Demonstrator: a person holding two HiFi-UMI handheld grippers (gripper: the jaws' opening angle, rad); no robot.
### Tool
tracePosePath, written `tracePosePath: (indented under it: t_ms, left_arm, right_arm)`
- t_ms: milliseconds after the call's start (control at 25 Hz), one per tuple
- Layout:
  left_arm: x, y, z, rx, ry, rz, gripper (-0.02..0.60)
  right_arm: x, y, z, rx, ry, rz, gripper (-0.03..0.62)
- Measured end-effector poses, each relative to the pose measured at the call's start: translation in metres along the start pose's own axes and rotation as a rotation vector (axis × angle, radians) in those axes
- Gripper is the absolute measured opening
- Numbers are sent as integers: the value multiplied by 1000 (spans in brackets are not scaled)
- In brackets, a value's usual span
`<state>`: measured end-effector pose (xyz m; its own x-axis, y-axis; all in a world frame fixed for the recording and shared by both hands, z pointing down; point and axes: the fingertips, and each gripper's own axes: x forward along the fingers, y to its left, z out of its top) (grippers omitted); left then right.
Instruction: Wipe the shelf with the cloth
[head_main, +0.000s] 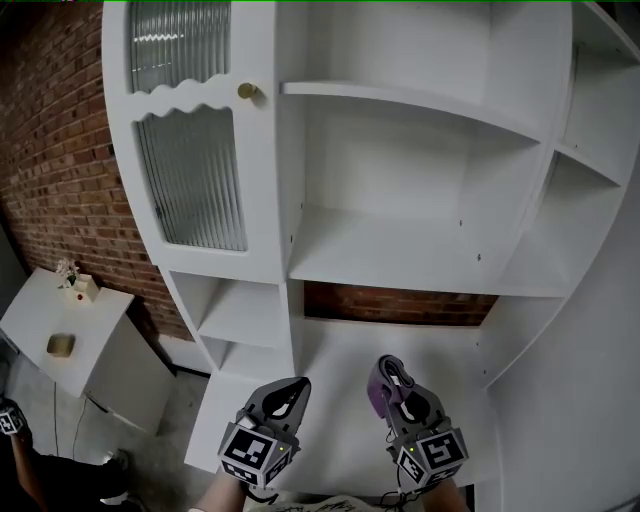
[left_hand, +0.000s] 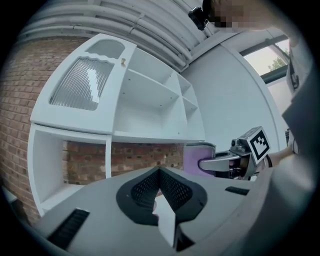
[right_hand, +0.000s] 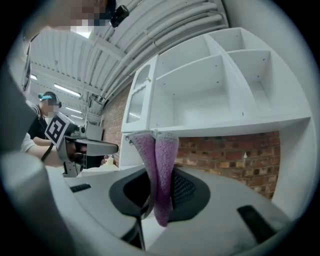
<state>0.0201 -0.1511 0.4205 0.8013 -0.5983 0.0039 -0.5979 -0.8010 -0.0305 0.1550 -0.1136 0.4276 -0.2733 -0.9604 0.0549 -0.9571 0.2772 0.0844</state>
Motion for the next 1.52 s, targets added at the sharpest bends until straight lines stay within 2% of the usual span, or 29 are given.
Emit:
tracePosePath:
  t_ms: [280, 400, 600, 800, 1040, 1320, 1520]
  left_arm:
    - [20, 23, 19, 6, -31, 92, 14]
    - [22, 30, 27, 17, -32, 124, 12]
    - [17, 43, 42, 36, -44, 178, 14]
    - [5, 58, 57, 70, -53, 227, 14]
    - [-7, 75, 66, 83, -41, 269, 14]
    - [-17, 84, 53, 86, -21, 292, 14]
    - [-17, 87, 43, 77, -7, 289, 14]
  right_arm:
    - [47, -9, 62, -62, -68, 138, 74]
    - [68, -6, 110, -89, -118, 198, 74]
    - [104, 7, 192, -194, -194, 261, 75]
    - [144, 16, 260, -239, -285, 245, 74]
    - [189, 17, 317, -215, -343, 211, 75]
    - [211, 29, 346, -241, -334, 198, 75]
    - [223, 26, 352, -212, -316, 198, 74]
